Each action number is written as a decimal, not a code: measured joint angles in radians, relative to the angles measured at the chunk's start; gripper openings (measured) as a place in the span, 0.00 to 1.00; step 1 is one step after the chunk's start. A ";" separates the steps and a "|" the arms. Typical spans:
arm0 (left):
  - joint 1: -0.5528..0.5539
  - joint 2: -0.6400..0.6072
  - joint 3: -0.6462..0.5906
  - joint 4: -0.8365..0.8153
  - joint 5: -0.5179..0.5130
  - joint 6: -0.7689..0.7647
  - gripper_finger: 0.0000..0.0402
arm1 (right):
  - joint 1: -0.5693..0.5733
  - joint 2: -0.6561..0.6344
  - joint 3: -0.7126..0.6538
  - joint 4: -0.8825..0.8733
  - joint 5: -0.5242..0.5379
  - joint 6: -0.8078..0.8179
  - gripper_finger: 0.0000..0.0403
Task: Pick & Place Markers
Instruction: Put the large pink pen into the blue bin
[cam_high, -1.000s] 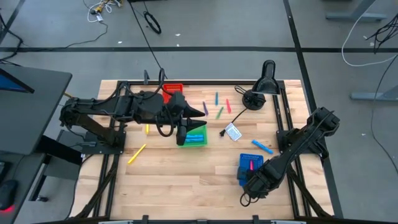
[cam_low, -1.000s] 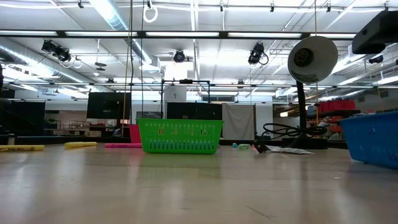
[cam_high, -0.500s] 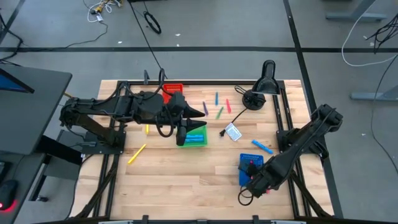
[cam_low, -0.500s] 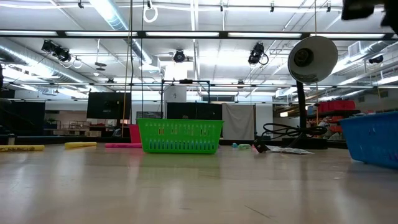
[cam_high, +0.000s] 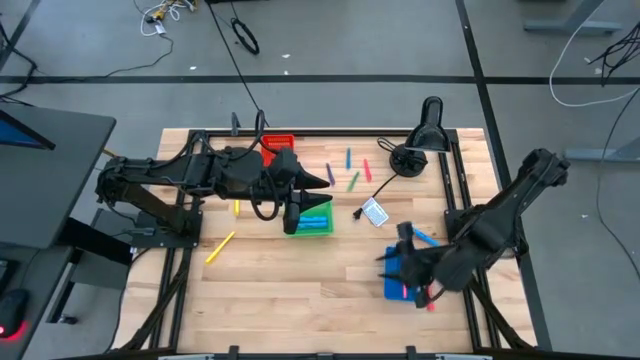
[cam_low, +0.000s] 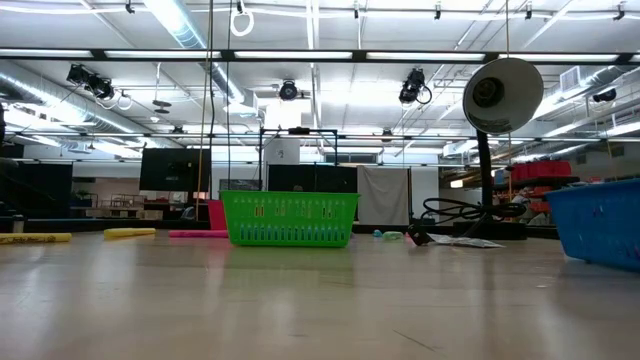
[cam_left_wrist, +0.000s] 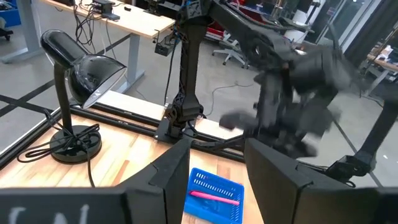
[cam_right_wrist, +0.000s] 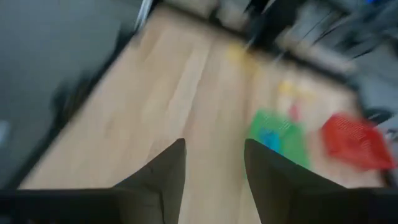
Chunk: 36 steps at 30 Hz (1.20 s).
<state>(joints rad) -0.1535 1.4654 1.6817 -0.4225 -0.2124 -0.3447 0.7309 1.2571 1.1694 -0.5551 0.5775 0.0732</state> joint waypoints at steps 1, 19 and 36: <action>0.000 0.000 0.000 0.000 0.000 0.000 0.40 | -0.006 -0.015 0.000 0.054 0.027 0.000 0.41; 0.002 -0.011 0.002 -0.170 0.041 0.050 0.58 | -0.184 -0.072 0.002 0.624 0.005 0.012 0.41; 0.134 -0.058 0.001 -0.928 0.179 0.161 0.83 | -0.284 -0.071 0.001 0.630 0.005 -0.056 0.41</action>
<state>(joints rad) -0.0194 1.4073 1.6829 -1.3500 -0.0333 -0.1834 0.4465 1.1858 1.1707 0.0747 0.5823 0.0172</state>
